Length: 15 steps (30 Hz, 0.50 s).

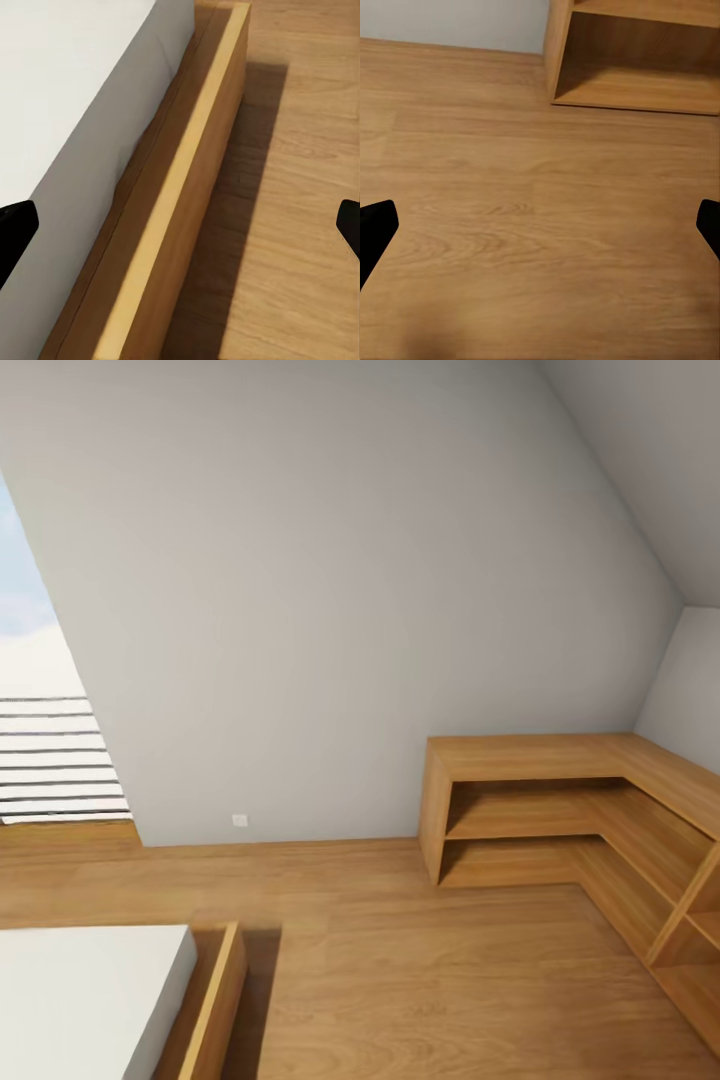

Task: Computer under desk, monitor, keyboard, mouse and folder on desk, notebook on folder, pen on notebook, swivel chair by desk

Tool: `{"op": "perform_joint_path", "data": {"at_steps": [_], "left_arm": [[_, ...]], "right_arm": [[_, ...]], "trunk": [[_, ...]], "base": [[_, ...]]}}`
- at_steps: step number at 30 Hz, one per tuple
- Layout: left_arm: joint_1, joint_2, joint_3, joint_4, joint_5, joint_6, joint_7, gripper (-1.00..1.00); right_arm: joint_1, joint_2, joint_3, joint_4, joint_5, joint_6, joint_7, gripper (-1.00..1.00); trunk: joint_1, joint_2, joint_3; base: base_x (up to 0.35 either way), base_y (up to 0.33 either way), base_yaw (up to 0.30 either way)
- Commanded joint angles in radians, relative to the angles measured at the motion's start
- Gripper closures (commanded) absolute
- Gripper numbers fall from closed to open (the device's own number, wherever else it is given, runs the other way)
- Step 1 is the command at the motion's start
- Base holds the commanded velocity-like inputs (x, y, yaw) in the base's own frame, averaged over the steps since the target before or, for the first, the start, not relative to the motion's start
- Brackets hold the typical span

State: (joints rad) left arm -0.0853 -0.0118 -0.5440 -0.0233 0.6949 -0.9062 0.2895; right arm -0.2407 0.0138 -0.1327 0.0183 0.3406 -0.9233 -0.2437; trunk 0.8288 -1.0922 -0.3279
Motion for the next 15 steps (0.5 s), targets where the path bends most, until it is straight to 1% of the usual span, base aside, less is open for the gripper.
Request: {"op": "perform_joint_path", "data": {"at_steps": [1,15], "left_arm": [[-0.001,0.000,-0.009,0.000,0.000,0.001,0.010,-1.00],[-0.001,0.001,-0.007,0.000,0.000,0.010,0.011,-1.00]], "right_arm": [[-0.001,0.000,-0.008,0.002,0.011,-0.003,-0.005,-1.00],[-0.001,0.000,-0.007,0.002,0.011,-0.003,-0.005,-1.00]], "trunk": [[0.001,-0.001,-0.001],[0.001,-0.001,-0.001]], "base": [[0.325,0.000,0.000],[0.325,0.000,0.000]]}}
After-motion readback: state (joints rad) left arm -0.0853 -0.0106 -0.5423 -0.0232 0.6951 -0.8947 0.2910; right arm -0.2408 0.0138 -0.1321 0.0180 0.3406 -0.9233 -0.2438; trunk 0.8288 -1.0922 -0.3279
